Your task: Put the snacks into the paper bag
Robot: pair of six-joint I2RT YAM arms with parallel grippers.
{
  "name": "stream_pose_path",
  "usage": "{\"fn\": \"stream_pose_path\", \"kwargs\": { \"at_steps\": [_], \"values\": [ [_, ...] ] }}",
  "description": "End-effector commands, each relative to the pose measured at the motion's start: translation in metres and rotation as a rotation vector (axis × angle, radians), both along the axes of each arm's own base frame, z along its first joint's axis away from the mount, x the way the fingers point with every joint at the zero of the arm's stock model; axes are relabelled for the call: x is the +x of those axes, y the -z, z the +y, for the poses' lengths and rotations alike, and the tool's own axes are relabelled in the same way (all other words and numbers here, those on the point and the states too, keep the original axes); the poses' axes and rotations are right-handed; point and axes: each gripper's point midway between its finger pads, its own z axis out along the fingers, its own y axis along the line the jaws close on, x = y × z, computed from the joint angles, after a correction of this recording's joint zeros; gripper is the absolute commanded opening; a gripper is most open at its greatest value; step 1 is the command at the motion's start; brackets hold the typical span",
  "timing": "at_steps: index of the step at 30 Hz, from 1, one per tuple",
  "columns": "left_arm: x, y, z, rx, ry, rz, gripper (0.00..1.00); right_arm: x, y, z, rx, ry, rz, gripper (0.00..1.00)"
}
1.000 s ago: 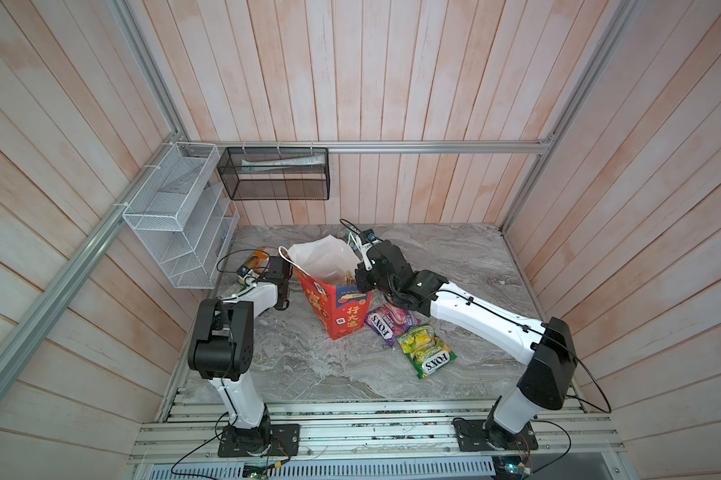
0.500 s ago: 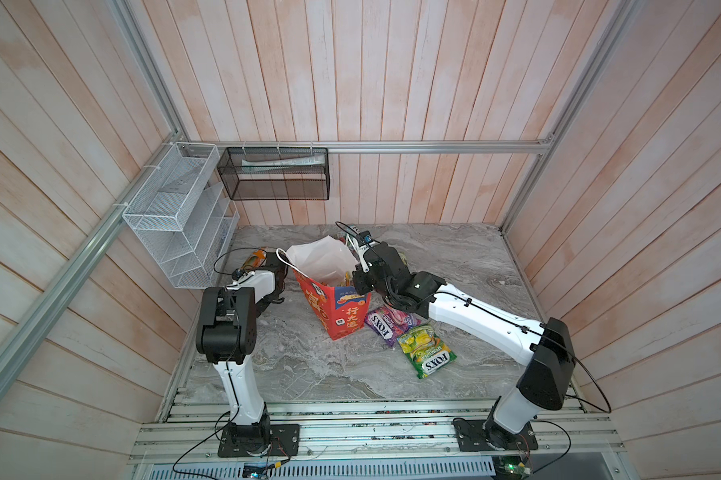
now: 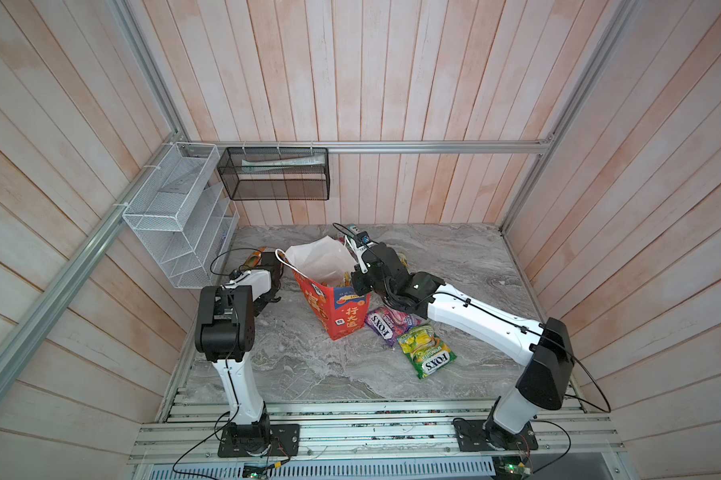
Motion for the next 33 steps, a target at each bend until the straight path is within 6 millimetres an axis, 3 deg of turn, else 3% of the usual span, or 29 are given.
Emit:
{"fn": "stream_pose_path", "kwargs": {
  "at_steps": [1, 5, 17, 20, 27, 33],
  "values": [
    [-0.002, 0.018, -0.003, -0.080, 0.028, 0.035, 0.68, -0.005, -0.008, 0.005, -0.005, -0.016, -0.012, 0.00],
    [-0.002, 0.020, -0.003, -0.098, 0.040, 0.025, 0.60, -0.007, -0.009, 0.006, -0.005, -0.022, -0.015, 0.00],
    [-0.002, 0.018, -0.006, -0.131, 0.065, -0.035, 0.16, -0.008, -0.011, 0.006, -0.009, -0.025, -0.019, 0.00],
    [0.001, 0.014, -0.012, -0.145, 0.111, -0.078, 0.01, -0.010, -0.014, 0.005, -0.005, -0.026, -0.025, 0.00],
    [0.000, -0.001, -0.042, -0.148, 0.243, -0.134, 0.00, -0.009, -0.017, 0.004, -0.007, -0.022, -0.034, 0.00],
    [-0.002, -0.038, -0.066, -0.124, 0.309, -0.225, 0.00, -0.008, -0.016, 0.003, -0.012, -0.017, -0.036, 0.00]
  ]
}}
